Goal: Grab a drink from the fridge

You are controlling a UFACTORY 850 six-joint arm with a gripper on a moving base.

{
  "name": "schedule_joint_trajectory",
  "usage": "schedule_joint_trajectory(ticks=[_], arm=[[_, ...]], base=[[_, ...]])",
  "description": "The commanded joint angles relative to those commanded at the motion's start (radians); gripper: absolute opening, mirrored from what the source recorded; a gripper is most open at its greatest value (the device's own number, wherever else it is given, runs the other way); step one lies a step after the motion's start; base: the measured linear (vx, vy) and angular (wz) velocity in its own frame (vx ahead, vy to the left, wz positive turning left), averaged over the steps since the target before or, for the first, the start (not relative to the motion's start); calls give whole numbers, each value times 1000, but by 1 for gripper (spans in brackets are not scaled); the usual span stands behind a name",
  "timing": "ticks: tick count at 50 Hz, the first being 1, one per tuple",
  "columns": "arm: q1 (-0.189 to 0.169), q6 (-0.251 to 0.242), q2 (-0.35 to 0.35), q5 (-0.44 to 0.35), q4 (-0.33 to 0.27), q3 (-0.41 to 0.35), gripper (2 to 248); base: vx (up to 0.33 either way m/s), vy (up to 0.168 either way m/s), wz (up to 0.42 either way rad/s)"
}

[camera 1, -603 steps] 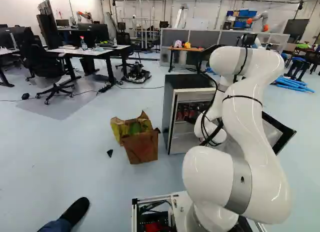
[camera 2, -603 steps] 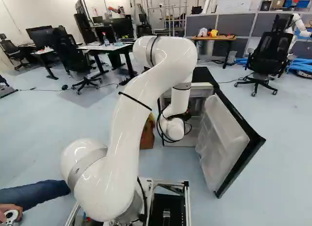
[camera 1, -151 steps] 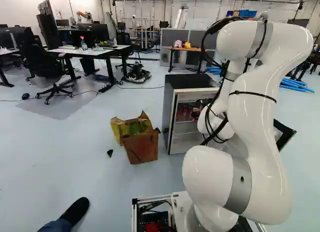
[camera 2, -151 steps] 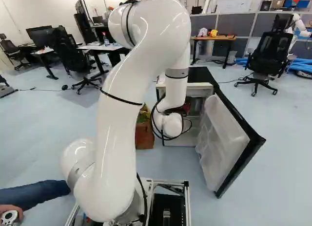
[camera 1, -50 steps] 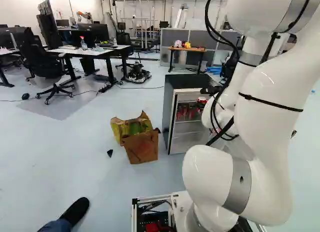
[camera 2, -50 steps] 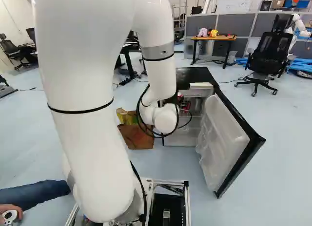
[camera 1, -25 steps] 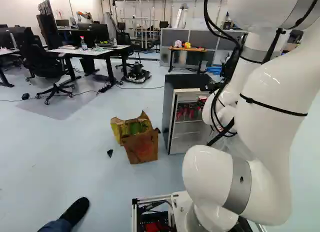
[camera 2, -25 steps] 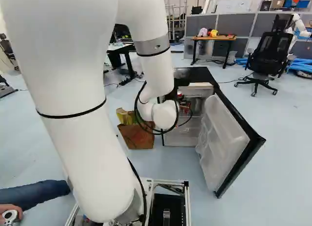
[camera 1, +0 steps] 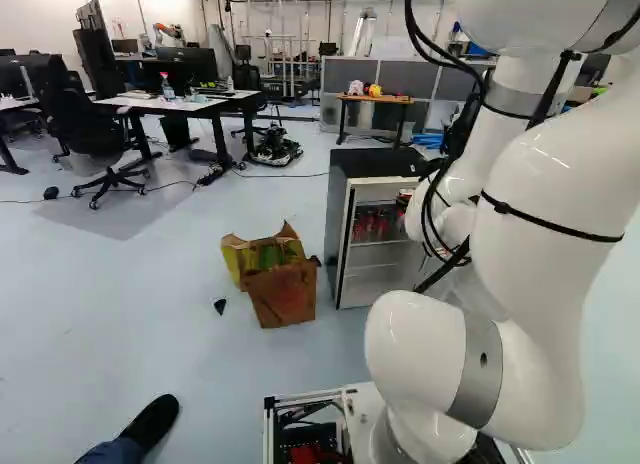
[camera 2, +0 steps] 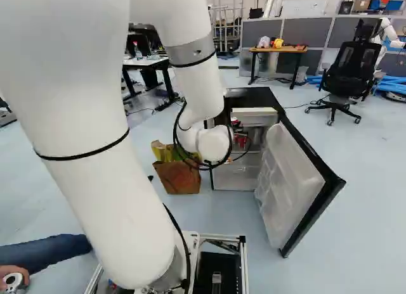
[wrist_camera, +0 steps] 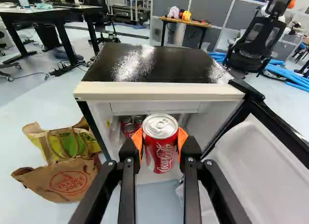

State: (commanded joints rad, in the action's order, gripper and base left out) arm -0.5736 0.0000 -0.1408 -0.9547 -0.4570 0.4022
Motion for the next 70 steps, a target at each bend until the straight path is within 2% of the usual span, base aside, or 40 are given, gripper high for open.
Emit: schedule_joint_trajectory(ticks=[25,70], arm=[[21,0,28,0,0,42,93],[65,0,36,0,0,153,93]], base=[[0,0,0],[0,0,0]])
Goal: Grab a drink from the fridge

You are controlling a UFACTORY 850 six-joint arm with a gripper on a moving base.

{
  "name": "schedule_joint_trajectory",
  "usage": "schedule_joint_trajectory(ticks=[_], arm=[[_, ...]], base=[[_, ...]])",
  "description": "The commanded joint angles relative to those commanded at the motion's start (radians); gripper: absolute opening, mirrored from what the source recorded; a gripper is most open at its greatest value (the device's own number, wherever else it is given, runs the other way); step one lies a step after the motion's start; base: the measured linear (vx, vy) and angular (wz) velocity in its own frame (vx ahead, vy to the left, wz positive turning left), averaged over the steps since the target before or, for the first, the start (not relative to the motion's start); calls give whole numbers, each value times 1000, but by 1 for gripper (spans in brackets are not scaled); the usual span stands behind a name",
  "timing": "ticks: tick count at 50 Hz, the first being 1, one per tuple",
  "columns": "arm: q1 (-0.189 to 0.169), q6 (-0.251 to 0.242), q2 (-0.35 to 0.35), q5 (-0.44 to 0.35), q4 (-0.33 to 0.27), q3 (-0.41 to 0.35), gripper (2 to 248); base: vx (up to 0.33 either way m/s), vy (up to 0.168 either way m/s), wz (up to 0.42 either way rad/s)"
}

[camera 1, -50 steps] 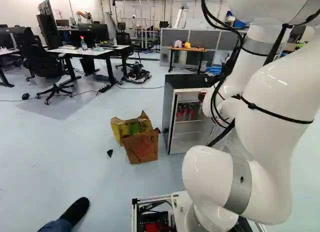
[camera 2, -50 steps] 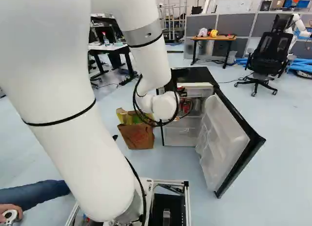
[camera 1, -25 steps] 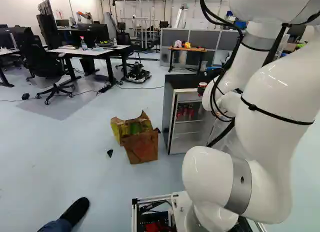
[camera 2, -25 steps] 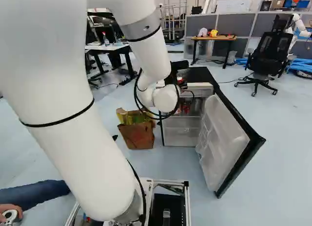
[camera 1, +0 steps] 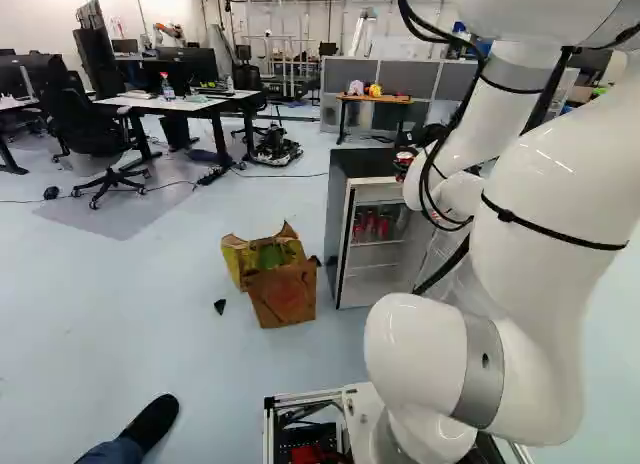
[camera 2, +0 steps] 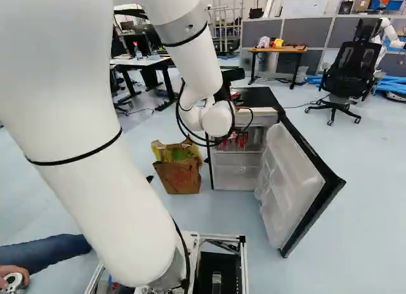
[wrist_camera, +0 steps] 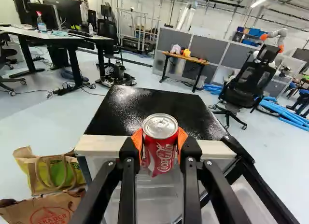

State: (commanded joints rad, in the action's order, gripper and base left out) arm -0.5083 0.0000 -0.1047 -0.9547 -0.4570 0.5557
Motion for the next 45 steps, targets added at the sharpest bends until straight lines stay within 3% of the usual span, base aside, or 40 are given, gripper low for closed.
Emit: schedule_joint_trajectory(ticks=[45], arm=[[62,0,-111,11,13,128,93]], base=[[0,0,0]])
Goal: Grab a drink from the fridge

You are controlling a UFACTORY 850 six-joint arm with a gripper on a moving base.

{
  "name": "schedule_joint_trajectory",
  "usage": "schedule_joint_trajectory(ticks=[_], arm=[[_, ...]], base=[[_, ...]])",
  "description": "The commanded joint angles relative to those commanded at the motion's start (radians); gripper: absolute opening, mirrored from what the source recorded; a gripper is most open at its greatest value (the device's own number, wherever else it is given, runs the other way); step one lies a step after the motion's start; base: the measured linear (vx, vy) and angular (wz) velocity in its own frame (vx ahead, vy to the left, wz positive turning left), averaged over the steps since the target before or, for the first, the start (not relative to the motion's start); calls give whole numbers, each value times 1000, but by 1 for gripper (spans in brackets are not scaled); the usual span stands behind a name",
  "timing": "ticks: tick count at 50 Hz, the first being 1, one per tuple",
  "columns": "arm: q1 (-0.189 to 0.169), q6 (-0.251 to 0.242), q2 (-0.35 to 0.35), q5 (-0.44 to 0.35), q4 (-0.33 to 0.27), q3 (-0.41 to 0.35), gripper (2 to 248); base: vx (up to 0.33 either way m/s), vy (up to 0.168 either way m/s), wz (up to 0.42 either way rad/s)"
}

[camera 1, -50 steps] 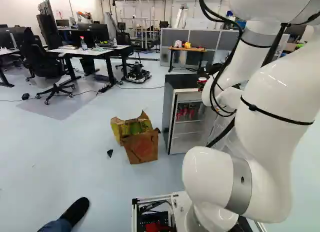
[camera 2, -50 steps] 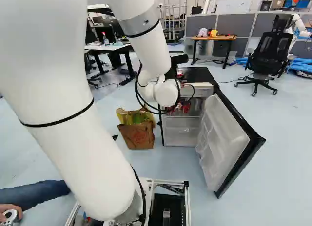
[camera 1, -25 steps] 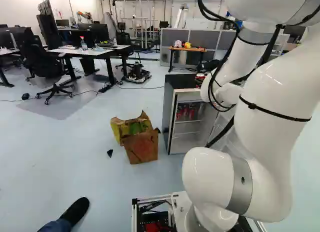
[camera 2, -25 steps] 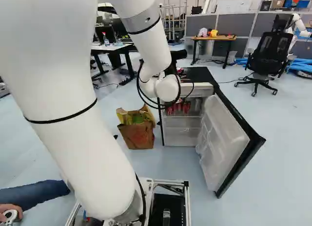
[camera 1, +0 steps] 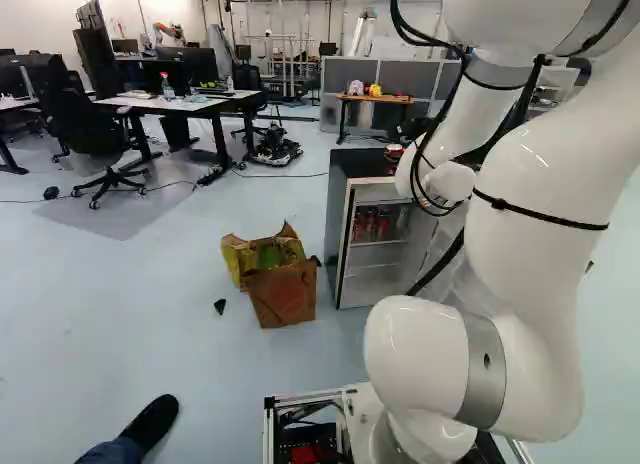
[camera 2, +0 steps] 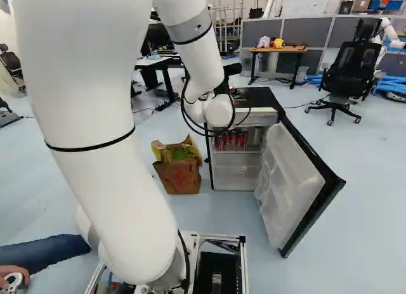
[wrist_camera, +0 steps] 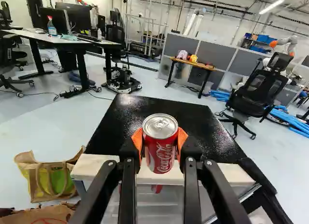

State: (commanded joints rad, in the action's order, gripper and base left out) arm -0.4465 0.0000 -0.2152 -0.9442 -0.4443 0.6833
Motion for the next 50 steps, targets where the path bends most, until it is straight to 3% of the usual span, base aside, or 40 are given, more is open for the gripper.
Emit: schedule_joint_trajectory(ticks=[50], arm=[[67,0,-132,101,93,156,93]], base=[[0,0,0]])
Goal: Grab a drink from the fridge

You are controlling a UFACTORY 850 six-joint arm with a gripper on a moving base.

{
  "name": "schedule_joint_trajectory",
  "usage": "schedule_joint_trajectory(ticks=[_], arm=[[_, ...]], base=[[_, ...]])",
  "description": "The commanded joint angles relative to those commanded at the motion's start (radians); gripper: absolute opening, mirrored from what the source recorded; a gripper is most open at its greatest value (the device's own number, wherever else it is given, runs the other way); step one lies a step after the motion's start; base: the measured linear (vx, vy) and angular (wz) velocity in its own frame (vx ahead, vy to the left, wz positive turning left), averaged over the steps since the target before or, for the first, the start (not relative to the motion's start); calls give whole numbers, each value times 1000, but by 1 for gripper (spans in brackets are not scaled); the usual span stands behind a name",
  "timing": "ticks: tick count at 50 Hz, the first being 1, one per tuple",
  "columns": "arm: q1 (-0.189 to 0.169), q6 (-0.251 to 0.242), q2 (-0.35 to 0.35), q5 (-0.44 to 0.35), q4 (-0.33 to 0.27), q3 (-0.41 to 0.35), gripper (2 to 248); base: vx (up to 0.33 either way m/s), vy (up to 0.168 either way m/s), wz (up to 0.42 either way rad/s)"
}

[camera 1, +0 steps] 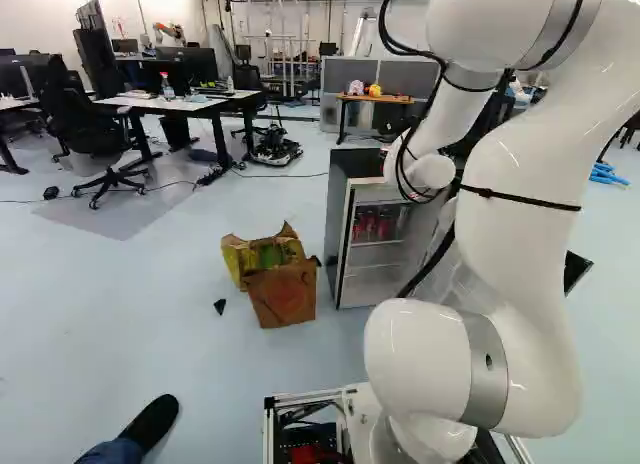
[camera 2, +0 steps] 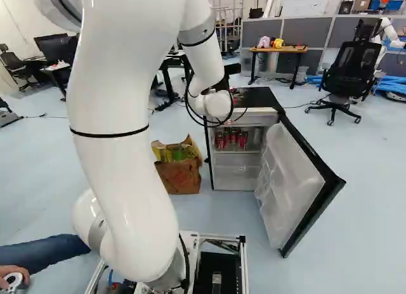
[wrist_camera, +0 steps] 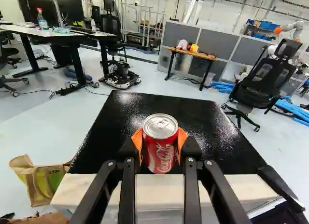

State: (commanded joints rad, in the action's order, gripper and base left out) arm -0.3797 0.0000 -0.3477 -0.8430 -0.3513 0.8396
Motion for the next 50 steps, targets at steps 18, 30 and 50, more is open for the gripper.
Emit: schedule_joint_trajectory(ticks=[18,30,50], arm=[[16,0,-49,43,39,61,93],[22,0,-76,63,61,94,93],[22,40,-76,63,61,94,93]], base=[[0,0,0],[0,0,0],[0,0,0]])
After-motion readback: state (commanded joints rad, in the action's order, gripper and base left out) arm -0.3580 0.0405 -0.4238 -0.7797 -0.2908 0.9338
